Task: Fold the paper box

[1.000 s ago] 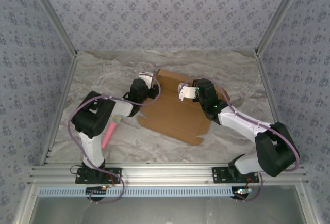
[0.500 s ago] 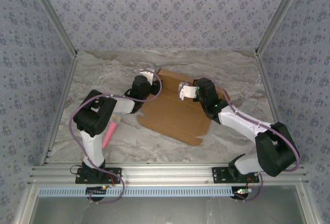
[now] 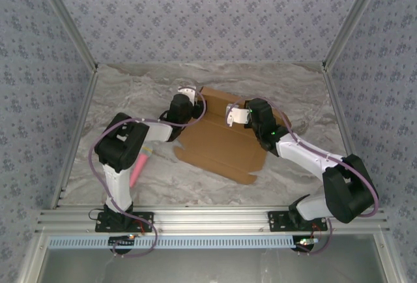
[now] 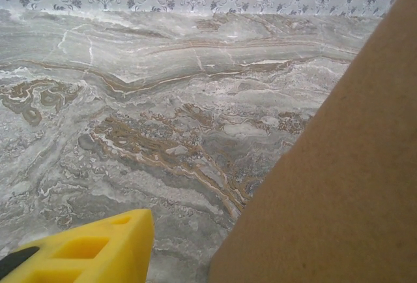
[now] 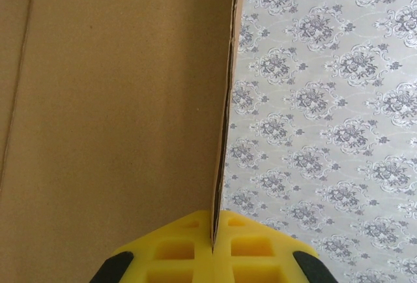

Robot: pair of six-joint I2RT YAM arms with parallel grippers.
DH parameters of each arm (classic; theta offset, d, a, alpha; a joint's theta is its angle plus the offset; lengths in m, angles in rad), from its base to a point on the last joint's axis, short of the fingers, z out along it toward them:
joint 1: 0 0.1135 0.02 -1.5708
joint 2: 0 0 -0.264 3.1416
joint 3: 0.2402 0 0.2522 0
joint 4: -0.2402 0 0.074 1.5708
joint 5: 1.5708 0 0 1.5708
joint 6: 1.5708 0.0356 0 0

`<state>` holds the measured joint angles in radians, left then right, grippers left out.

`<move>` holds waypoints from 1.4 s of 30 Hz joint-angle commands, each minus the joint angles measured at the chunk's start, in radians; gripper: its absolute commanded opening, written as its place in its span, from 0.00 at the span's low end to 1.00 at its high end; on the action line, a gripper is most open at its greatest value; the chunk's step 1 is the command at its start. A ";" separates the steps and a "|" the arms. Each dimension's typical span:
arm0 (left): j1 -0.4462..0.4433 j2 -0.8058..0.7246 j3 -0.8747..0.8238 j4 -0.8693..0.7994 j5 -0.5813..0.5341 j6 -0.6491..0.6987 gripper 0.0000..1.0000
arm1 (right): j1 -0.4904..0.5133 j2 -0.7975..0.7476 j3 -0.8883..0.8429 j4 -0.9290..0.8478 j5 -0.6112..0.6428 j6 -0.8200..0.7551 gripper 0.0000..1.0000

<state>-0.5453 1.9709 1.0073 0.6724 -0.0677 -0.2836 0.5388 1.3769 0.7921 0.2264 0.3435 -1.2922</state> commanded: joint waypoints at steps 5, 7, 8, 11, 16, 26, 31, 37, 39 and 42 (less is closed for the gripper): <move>-0.001 0.029 0.058 -0.039 -0.010 -0.026 0.48 | -0.002 -0.018 0.016 -0.086 -0.023 0.011 0.00; -0.002 0.029 0.059 -0.043 -0.016 -0.028 0.45 | -0.001 -0.021 0.016 -0.088 -0.023 0.011 0.00; -0.003 0.029 0.060 -0.045 -0.023 -0.029 0.43 | -0.002 -0.023 0.016 -0.089 -0.024 0.012 0.00; -0.010 0.026 0.065 -0.066 -0.062 -0.033 0.38 | -0.001 -0.025 0.018 -0.091 -0.024 0.015 0.00; -0.037 0.018 0.066 -0.089 -0.179 -0.037 0.32 | 0.004 -0.027 0.026 -0.108 -0.032 0.033 0.00; -0.090 0.016 0.103 -0.152 -0.420 -0.069 0.26 | 0.008 -0.029 0.034 -0.131 -0.038 0.054 0.00; -0.104 0.016 0.116 -0.165 -0.501 -0.078 0.24 | 0.007 -0.026 0.034 -0.137 -0.040 0.058 0.00; -0.109 0.035 0.144 -0.205 -0.549 -0.083 0.20 | 0.007 -0.023 0.035 -0.140 -0.041 0.062 0.00; -0.109 0.036 0.137 -0.195 -0.548 -0.080 0.19 | 0.007 -0.022 0.035 -0.142 -0.041 0.062 0.00; -0.108 0.028 0.121 -0.157 -0.492 -0.064 0.21 | 0.004 -0.018 0.038 -0.143 -0.040 0.061 0.00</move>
<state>-0.6746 1.9858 1.1187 0.5213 -0.4721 -0.3935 0.5381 1.3632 0.8162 0.1738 0.3317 -1.2335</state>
